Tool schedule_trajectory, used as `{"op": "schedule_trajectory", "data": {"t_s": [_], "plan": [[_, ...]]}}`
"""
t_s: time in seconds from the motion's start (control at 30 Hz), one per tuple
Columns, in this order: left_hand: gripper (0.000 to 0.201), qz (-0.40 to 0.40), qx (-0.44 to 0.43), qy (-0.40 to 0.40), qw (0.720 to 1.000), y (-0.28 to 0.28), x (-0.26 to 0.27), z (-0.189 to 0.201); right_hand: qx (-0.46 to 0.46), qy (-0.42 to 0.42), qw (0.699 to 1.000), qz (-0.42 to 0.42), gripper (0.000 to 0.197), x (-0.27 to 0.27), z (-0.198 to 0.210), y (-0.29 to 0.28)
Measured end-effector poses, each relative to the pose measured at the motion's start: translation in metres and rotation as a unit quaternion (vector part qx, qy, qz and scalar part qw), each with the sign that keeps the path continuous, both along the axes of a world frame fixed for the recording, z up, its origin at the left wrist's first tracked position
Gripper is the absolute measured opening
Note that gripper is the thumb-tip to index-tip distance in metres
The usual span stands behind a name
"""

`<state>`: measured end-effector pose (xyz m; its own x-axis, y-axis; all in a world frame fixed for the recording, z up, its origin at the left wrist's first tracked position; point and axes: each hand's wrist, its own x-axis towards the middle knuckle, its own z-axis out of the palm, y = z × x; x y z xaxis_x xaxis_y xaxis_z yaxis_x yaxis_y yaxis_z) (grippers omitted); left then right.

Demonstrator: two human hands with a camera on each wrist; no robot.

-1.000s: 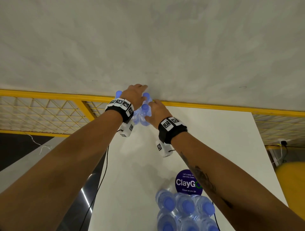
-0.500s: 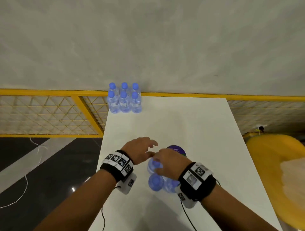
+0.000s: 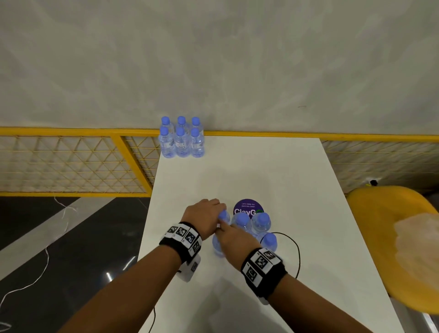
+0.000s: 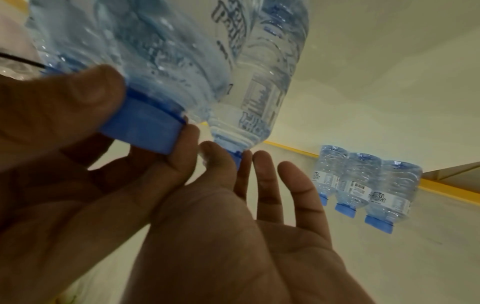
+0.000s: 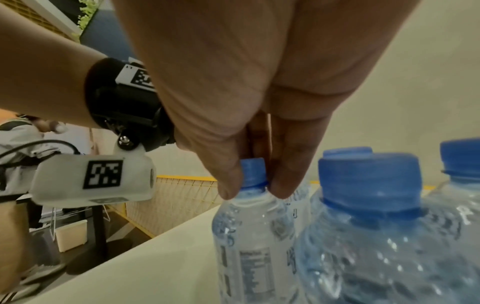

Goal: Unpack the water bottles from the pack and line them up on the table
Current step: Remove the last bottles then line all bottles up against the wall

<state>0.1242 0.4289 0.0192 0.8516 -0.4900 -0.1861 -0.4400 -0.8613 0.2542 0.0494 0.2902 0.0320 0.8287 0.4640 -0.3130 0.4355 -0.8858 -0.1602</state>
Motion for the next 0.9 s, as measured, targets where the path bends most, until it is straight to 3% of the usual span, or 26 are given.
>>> {"op": "schedule_trajectory", "data": {"t_s": [0.1,0.3,0.5,0.6,0.73,0.9], "plan": [[0.026,0.017,-0.012,-0.013,1.000,0.001,0.019,0.008,-0.001,0.007,1.000,-0.020,0.025,0.009,0.010,-0.004],[0.022,0.045,-0.063,-0.049,0.996,0.000,0.098,0.050,0.141,0.003,0.983,-0.119,0.018,0.062,0.049,-0.019],[0.026,0.072,0.024,-0.069,0.995,-0.013,0.220,0.072,0.175,-0.023,0.970,-0.170,0.021,0.163,0.066,-0.022],[0.029,0.071,0.074,-0.077,0.992,-0.019,0.274,0.068,0.170,-0.034,0.967,-0.186,0.024,0.214,0.061,-0.017],[0.025,0.090,0.075,-0.112,0.987,-0.023,0.329,0.050,0.165,-0.031,0.964,-0.206,0.024,0.277,0.044,-0.011],[0.026,0.105,0.092,-0.067,0.988,-0.019,0.371,0.016,0.141,-0.047,0.969,-0.196,0.026,0.332,0.015,-0.005]]}}
